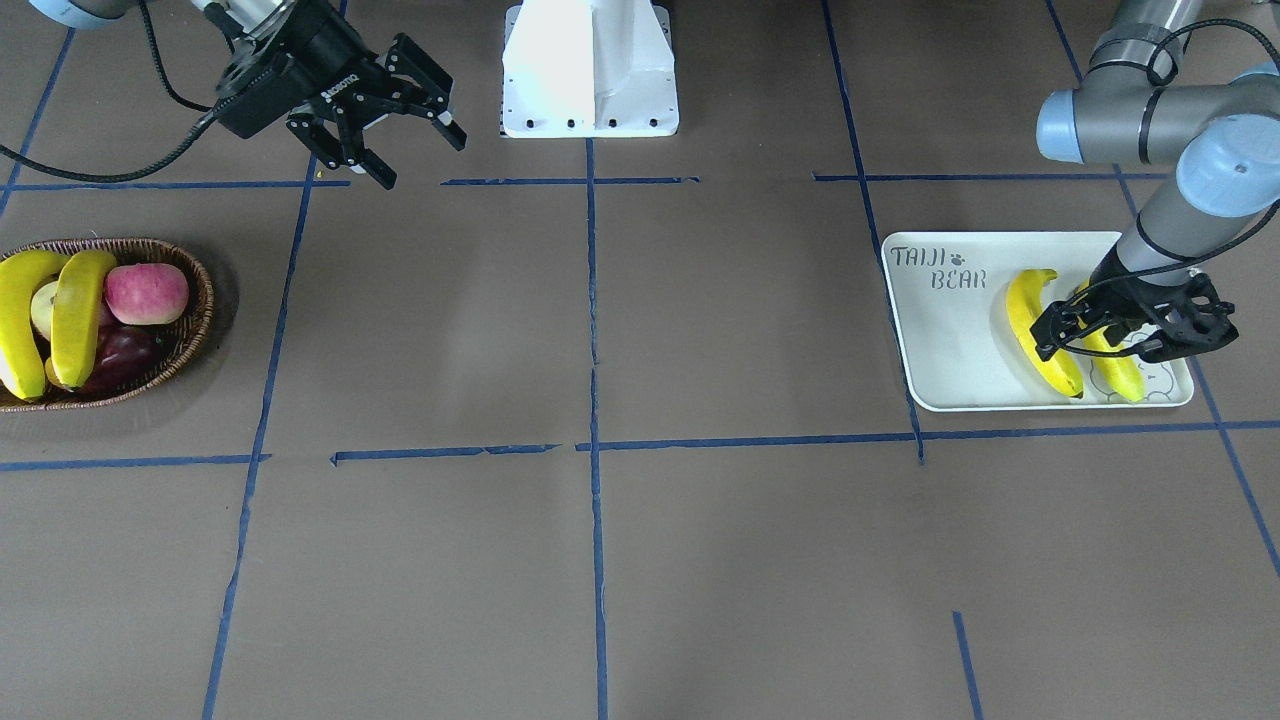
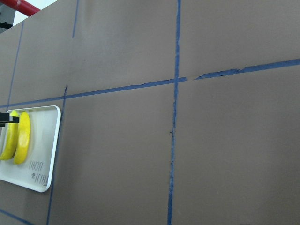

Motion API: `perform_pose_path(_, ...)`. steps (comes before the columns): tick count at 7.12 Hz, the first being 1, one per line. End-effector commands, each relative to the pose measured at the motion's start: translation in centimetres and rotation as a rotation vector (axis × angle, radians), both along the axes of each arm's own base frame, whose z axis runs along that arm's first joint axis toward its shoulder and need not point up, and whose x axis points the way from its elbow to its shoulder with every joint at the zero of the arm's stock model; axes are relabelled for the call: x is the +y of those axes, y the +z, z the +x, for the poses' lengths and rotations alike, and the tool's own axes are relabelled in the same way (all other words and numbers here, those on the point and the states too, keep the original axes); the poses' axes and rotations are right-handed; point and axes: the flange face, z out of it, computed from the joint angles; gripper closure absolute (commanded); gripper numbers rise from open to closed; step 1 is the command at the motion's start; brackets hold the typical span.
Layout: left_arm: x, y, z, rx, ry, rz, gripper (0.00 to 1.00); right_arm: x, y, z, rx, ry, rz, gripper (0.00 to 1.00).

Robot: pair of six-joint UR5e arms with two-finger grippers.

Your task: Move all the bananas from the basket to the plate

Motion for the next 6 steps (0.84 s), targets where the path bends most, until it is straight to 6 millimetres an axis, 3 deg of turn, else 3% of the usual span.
perform_pose_path(1, 1.1, -7.4, -1.8, 0.072, 0.001, 0.009, 0.01, -1.6, 4.9, 4.1, 0.169, -0.003, -0.008, 0.0)
perform_pose_path(2, 1.7, -12.0, -1.9, 0.138, -0.014, 0.033, 0.0, -0.9, 9.6, 6.7, 0.261, -0.031, 0.036, 0.0)
perform_pose_path(3, 2.9, -15.3, -1.6, 0.223, -0.038, -0.006, 0.0, -0.2, 13.5, 9.9, 0.348, -0.075, 0.107, 0.0)
perform_pose_path(4, 2.8, -18.7, 0.9, 0.267, -0.062, -0.026, 0.0, 0.2, 17.3, 13.4, 0.408, -0.113, 0.125, 0.0)
perform_pose_path(5, 3.9, -20.2, 3.9, 0.291, -0.059, -0.071, 0.0, 0.7, 20.5, 15.2, 0.468, -0.147, 0.141, 0.0)
perform_pose_path(6, 4.1, -21.8, 5.5, 0.303, -0.074, -0.071, 0.0, 0.5, 22.7, 15.5, 0.505, -0.163, 0.124, 0.0)
